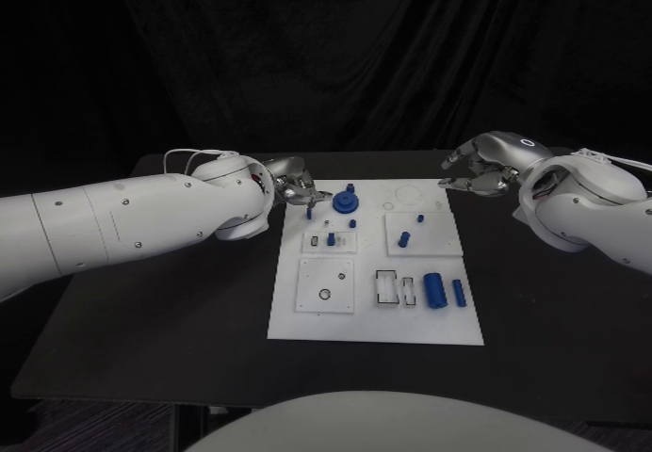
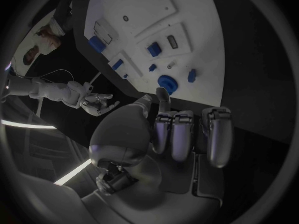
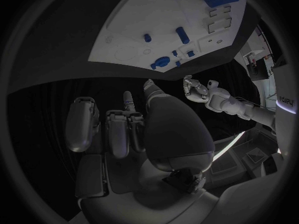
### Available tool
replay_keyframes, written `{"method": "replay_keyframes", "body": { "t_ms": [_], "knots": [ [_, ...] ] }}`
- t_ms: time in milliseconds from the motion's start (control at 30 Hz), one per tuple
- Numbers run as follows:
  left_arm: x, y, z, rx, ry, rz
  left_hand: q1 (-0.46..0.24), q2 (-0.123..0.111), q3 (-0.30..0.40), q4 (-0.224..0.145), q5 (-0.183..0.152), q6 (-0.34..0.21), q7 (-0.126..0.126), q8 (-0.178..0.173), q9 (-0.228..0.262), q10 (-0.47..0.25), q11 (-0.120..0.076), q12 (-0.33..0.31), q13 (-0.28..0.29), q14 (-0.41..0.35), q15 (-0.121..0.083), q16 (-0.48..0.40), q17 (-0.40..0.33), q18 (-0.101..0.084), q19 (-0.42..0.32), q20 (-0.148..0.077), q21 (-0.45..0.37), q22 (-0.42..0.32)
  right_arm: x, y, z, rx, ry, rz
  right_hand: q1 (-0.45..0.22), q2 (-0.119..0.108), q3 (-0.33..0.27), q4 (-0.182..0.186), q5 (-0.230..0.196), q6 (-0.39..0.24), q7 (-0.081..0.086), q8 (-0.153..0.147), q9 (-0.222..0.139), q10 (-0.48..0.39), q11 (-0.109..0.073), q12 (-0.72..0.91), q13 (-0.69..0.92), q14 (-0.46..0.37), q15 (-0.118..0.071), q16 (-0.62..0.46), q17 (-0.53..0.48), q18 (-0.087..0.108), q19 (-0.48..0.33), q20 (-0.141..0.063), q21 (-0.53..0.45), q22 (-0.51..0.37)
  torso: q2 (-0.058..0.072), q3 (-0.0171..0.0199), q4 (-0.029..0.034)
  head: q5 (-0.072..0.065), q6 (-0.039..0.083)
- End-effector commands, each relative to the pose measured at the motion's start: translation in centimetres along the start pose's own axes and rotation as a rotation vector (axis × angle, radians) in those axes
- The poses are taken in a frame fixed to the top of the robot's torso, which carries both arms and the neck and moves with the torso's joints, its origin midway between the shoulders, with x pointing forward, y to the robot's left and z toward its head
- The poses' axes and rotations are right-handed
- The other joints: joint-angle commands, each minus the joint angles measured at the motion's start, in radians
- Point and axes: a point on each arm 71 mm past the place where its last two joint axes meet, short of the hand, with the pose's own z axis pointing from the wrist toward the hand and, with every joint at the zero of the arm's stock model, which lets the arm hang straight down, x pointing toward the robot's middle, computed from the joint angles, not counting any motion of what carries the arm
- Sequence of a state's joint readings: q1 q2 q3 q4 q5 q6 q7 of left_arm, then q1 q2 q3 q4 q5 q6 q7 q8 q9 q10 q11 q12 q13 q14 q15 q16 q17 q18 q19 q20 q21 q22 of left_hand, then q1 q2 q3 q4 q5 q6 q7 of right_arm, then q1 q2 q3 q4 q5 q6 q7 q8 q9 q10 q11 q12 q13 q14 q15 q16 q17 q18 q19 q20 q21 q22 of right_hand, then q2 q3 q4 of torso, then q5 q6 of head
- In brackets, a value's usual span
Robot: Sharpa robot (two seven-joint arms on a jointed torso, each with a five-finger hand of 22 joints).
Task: Assemble the parts on the task board
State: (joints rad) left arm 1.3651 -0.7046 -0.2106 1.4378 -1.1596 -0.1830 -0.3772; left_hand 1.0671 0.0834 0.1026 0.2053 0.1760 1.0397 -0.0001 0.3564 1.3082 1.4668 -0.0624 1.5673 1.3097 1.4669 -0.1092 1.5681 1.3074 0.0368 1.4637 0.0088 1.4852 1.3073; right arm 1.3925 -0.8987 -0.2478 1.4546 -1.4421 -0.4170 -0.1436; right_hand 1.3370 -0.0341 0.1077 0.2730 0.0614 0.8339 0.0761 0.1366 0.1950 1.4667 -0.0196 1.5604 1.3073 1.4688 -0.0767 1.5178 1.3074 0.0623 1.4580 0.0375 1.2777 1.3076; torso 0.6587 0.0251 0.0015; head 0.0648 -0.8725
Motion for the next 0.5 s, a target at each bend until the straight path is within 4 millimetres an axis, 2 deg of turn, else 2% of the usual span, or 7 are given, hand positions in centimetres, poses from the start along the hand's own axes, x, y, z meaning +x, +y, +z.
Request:
{"method": "replay_keyframes", "body": {
  "t_ms": [33, 300, 500],
  "knots": [
    [-1.0, 0.1, 0.3, 0.027, -0.013, 0.059, 0.012, 0.003, -0.001, -0.005, -0.009, -0.006, 0.0, 0.006, 0.028, 0.104, -0.004, 0.003, 0.261, 0.104, -0.002, 0.003, 0.263, -0.008, 0.042, -0.007, 0.003, 0.188, -0.2, 0.0, -0.1, -0.004, -0.032, 0.006, 0.008, 0.002, -0.002, -0.001, 0.003, 0.005, 0.001, 0.001, -0.001, 0.088, 0.008, -0.002, 0.25, 0.085, 0.006, -0.002, 0.218, 0.001, -0.002, 0.002, -0.001, 0.178, 0.0, 0.0024, -0.0019, 0.005, 0.0],
    [-2.1, 1.5, 2.0, -0.027, 0.035, 0.087, 0.007, -0.001, -0.014, 0.008, -0.021, -0.018, 0.005, 0.009, 0.026, 0.104, 0.0, 0.003, 0.261, 0.104, 0.001, 0.003, 0.263, -0.008, 0.04, -0.004, 0.002, 0.189, -0.1, 0.1, -0.1, -0.005, -0.026, 0.005, 0.007, 0.005, -0.002, 0.001, 0.006, 0.009, 0.001, 0.002, -0.002, 0.088, 0.008, -0.002, 0.25, 0.085, 0.006, -0.002, 0.218, 0.001, -0.002, 0.003, -0.001, 0.178, 0.003, 0.0016, 0.0017, -0.002, 0.0],
    [-2.5, 2.4, 3.3, -0.063, 0.048, 0.098, 0.001, -0.018, -0.039, 0.021, -0.019, -0.037, 0.013, -0.001, 0.025, 0.104, 0.007, 0.003, 0.261, 0.104, 0.007, 0.003, 0.263, -0.007, 0.039, 0.001, 0.0, 0.189, -0.1, 0.1, -0.1, -0.005, -0.023, 0.005, 0.007, 0.008, -0.002, 0.002, 0.012, 0.01, 0.002, 0.002, -0.003, 0.088, 0.008, -0.002, 0.25, 0.085, 0.006, -0.002, 0.218, 0.001, -0.002, 0.003, -0.001, 0.178, 0.003, 0.0038, -0.0001, 0.001, 0.0]
  ]
}}
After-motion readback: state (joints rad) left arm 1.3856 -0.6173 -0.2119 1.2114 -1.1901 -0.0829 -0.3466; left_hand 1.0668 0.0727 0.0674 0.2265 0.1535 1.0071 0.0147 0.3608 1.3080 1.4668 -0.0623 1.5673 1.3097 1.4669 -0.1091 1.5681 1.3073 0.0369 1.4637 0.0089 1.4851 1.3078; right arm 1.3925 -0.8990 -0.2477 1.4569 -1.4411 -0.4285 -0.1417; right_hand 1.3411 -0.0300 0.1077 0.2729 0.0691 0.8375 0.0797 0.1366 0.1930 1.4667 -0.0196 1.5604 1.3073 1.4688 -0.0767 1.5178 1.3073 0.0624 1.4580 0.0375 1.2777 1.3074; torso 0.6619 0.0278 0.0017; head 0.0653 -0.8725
